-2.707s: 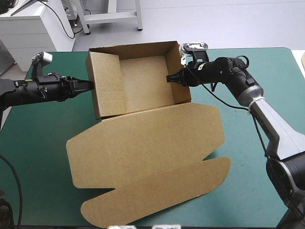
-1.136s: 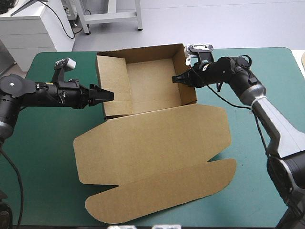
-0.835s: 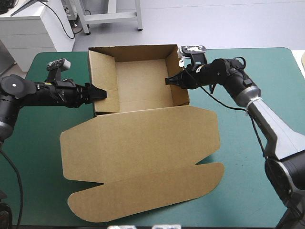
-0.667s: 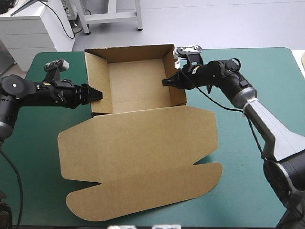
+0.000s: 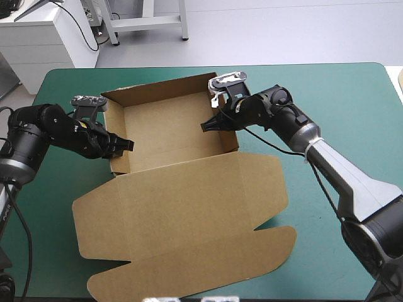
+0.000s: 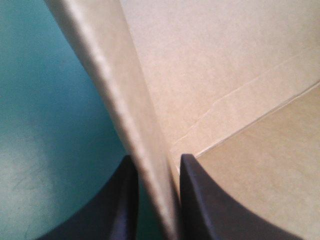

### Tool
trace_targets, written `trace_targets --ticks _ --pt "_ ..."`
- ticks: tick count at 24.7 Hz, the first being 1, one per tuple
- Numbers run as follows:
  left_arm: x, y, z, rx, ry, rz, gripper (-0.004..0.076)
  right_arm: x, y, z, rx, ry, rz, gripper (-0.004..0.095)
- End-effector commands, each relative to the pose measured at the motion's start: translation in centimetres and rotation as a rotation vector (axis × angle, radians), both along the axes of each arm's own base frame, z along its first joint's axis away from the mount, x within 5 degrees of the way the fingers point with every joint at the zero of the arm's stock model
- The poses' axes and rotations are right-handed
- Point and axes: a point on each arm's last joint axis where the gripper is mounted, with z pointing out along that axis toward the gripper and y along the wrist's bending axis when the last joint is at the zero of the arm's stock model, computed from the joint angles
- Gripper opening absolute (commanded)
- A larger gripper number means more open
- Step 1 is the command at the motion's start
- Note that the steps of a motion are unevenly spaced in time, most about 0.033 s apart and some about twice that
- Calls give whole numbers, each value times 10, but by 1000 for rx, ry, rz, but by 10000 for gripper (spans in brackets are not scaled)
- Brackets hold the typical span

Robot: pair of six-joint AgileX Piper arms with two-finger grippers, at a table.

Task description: Fold the box

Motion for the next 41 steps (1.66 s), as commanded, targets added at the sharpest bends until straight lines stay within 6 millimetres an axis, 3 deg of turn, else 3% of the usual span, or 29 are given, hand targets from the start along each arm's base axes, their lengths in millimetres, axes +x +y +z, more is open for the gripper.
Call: trace_targets --ticks 1,7,13,17,22,27,29,30,32,34,41 --pt "0 -15 24 -91 -146 35 -6 -20 7 34 108 -44 43 -19" --pt "2 -3 21 -82 -104 298 -8 -23 6 31 94 8 32 -20" --pt "5 -3 20 -86 -108 306 -8 -23 5 30 117 45 -7 -20" --pt "14 -8 7 -84 -55 293 -8 -18 -6 28 122 82 -59 -21" --pt "31 -30 -16 -68 -11 224 -8 -11 -36 20 4 158 -139 -21" --pt "56 -71 -41 -60 -3 126 -8 -9 -59 12 -108 235 -199 -21" --pt "68 -83 -47 -29 44 79 -8 -11 -60 -5 -115 290 -231 -21" --pt "77 -91 -50 -11 67 57 -8 -13 -58 -24 -104 331 -233 -21" --pt "86 -97 -52 -3 74 15 -8 -15 -58 -47 -102 361 -237 -21" --pt "91 -97 -53 4 65 14 -8 -16 -61 -55 -130 361 -239 -21" --pt "92 -98 -59 36 70 -36 -3 -11 -60 -54 -118 303 -249 -11"
